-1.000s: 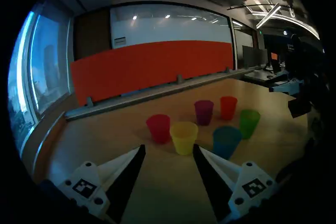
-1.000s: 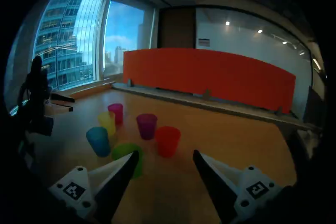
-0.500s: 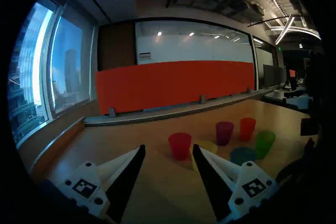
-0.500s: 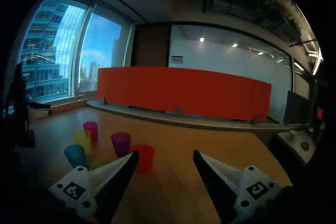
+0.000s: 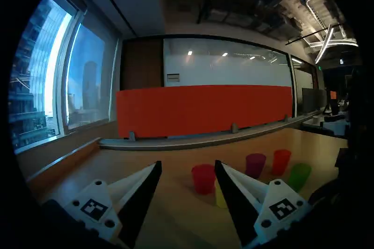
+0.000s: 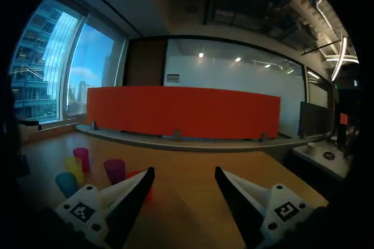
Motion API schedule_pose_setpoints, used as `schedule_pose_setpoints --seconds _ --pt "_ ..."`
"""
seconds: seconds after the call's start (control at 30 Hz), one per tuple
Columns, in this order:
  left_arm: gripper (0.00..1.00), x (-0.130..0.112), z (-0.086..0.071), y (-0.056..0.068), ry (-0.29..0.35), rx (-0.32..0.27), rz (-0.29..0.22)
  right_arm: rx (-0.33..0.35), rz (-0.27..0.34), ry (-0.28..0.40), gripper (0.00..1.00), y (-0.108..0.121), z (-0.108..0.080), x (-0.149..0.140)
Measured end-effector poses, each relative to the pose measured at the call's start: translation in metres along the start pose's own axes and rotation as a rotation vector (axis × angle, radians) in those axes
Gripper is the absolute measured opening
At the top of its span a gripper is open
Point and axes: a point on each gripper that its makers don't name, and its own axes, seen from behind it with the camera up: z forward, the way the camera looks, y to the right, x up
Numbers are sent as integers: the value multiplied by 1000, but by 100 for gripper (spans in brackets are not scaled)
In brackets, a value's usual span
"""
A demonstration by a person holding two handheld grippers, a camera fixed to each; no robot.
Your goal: Pour water
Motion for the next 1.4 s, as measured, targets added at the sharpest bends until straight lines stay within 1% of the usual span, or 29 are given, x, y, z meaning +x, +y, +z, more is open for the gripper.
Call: schedule_pose_setpoints --seconds 0.2,0.37,0.57,0.8,1.0,1.1,1.4 --pt "83 -1 2 0 6 17 7 -6 31 18 100 0 0 4" --pt "83 -3 2 -7 17 55 5 -25 51 30 100 3 2 8" --pt "83 -8 5 -12 30 91 25 -37 69 45 100 4 0 11" --pt "83 -12 10 -9 43 110 28 -35 93 36 100 1 -2 8" --pt "83 -20 14 -4 48 102 20 -58 73 24 100 6 -5 8" --pt "83 -25 13 -7 43 104 15 -67 62 25 100 7 -6 8" --pt "83 -43 8 -24 35 115 -9 -80 63 11 100 5 -4 7"
